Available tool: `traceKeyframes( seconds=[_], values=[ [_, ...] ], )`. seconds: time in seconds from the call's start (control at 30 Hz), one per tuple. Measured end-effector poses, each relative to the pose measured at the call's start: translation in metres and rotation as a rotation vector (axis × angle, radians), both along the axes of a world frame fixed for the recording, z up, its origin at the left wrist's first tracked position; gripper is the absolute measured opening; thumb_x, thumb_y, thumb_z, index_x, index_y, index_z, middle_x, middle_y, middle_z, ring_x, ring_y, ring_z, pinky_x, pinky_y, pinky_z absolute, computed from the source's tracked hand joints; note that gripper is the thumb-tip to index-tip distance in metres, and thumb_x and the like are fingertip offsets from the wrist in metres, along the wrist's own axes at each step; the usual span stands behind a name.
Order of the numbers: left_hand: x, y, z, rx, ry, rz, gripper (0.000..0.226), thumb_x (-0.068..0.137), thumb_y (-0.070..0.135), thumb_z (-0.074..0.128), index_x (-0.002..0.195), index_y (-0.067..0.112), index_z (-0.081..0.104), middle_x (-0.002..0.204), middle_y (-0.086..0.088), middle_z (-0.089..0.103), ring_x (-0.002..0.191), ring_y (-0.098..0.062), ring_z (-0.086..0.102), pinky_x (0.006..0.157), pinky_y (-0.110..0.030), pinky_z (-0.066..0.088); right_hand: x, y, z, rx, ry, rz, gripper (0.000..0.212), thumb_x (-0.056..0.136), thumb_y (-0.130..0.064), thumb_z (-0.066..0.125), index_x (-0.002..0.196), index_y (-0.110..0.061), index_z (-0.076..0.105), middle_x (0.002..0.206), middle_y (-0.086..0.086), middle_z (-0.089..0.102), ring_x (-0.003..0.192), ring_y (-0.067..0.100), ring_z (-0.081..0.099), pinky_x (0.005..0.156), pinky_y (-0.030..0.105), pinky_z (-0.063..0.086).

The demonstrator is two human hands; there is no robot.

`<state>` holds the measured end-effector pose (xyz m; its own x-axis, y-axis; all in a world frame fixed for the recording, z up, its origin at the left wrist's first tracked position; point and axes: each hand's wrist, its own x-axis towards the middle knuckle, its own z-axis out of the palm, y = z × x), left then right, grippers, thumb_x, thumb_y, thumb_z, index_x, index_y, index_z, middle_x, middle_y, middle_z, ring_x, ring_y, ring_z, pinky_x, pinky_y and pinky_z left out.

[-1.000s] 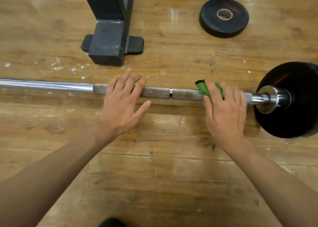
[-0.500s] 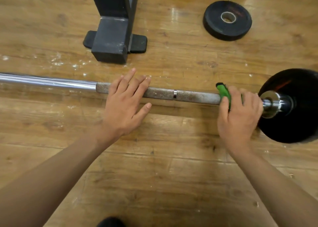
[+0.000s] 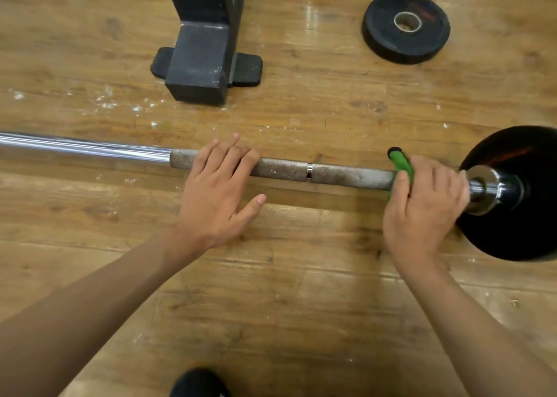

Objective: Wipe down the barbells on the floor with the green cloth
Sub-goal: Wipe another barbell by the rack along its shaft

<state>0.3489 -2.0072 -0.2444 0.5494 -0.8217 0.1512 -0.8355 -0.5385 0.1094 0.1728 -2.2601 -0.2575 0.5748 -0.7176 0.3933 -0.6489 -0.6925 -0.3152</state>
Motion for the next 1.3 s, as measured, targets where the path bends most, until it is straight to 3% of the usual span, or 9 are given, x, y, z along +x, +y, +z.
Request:
traceKeyframes(
  seconds=[0.1, 0.23, 0.3, 0.43, 0.53, 0.73, 0.97, 1.13, 1.3],
  values=[
    [-0.01, 0.001, 0.001, 0.011, -0.001, 0.016, 0.081, 0.101, 0.062, 0.02, 0.15, 0.005, 0.049, 0.146, -0.014, 0.055, 0.151, -0.035, 0.036, 0.127, -0.051, 0.017, 0.039, 0.057, 0.009, 0.087, -0.037, -0.157, 0.029, 0.097, -0.023, 0.049, 0.112, -0.01, 0.069, 0.115, 0.016, 0.067, 0.117, 0.037, 0.057, 0.117, 0.062, 0.03],
    [-0.018, 0.011, 0.002, 0.012, 0.018, -0.008, 0.086, 0.102, 0.065, 0.013, 0.153, 0.004, 0.046, 0.151, -0.015, 0.051, 0.147, -0.036, 0.039, 0.122, -0.053, 0.023, 0.066, 0.125, 0.018, 0.082, 0.063, 0.433, 0.035, 0.105, -0.03, 0.043, 0.131, -0.021, 0.065, 0.132, 0.005, 0.064, 0.126, 0.028, 0.056, 0.126, 0.047, 0.022],
    [-0.021, 0.018, 0.002, 0.001, 0.027, -0.023, 0.085, 0.102, 0.065, 0.014, 0.155, 0.005, 0.043, 0.152, -0.014, 0.05, 0.146, -0.037, 0.04, 0.121, -0.054, 0.026, 0.044, 0.101, 0.014, 0.03, 0.109, 0.501, 0.036, 0.107, -0.031, 0.045, 0.136, -0.022, 0.063, 0.134, 0.007, 0.064, 0.126, 0.028, 0.057, 0.126, 0.045, 0.021],
    [-0.037, 0.022, 0.0, 0.002, 0.012, -0.007, 0.084, 0.102, 0.062, 0.016, 0.157, 0.004, 0.04, 0.157, -0.015, 0.046, 0.15, -0.038, 0.037, 0.123, -0.057, 0.024, -0.023, 0.04, 0.008, 0.052, 0.067, 0.064, 0.034, 0.106, -0.027, 0.046, 0.131, -0.015, 0.065, 0.131, 0.012, 0.063, 0.13, 0.034, 0.052, 0.125, 0.055, 0.02],
    [-0.049, 0.026, -0.004, 0.011, 0.004, 0.02, 0.086, 0.101, 0.064, 0.015, 0.157, 0.004, 0.04, 0.158, -0.014, 0.044, 0.152, -0.037, 0.033, 0.124, -0.057, 0.021, 0.006, 0.091, 0.013, 0.178, -0.038, -0.194, 0.033, 0.103, -0.021, 0.043, 0.124, -0.014, 0.068, 0.135, 0.011, 0.063, 0.141, 0.034, 0.046, 0.126, 0.057, 0.014],
    [-0.059, 0.051, -0.003, -0.019, 0.004, -0.068, 0.082, 0.105, 0.062, 0.016, 0.159, 0.004, 0.037, 0.159, -0.017, 0.043, 0.151, -0.037, 0.034, 0.127, -0.052, 0.016, 0.011, 0.129, 0.022, 0.126, 0.104, 0.462, 0.036, 0.105, -0.028, 0.046, 0.134, -0.02, 0.066, 0.134, 0.008, 0.065, 0.132, 0.029, 0.055, 0.129, 0.043, 0.012],
    [-0.083, 0.064, -0.007, -0.023, 0.0, -0.052, 0.08, 0.105, 0.06, 0.019, 0.158, 0.003, 0.037, 0.159, -0.02, 0.041, 0.151, -0.041, 0.033, 0.125, -0.057, 0.017, -0.033, 0.077, 0.021, 0.222, -0.038, -0.305, 0.028, 0.094, -0.023, 0.047, 0.099, -0.011, 0.071, 0.102, 0.01, 0.07, 0.112, 0.031, 0.059, 0.126, 0.055, 0.016],
    [-0.08, 0.082, 0.005, 0.05, 0.002, -0.152, 0.073, 0.108, 0.056, 0.02, 0.163, 0.01, 0.025, 0.169, -0.02, 0.026, 0.159, -0.035, 0.018, 0.129, -0.052, 0.011, 0.009, 0.159, 0.022, 0.175, -0.027, 0.333, 0.023, 0.096, -0.027, 0.051, 0.098, -0.02, 0.073, 0.09, 0.001, 0.069, 0.084, 0.025, 0.06, 0.105, 0.044, 0.042],
    [-0.042, 0.105, 0.01, 0.06, -0.078, -0.065, 0.072, 0.106, 0.056, 0.027, 0.16, 0.008, 0.031, 0.167, -0.027, 0.023, 0.157, -0.043, 0.02, 0.128, -0.057, 0.007, -0.006, 0.139, 0.001, -0.061, -0.093, 0.469, 0.022, 0.097, -0.028, 0.06, 0.106, -0.016, 0.077, 0.091, 0.002, 0.071, 0.075, 0.025, 0.06, 0.075, 0.037, 0.046]
  ],
)
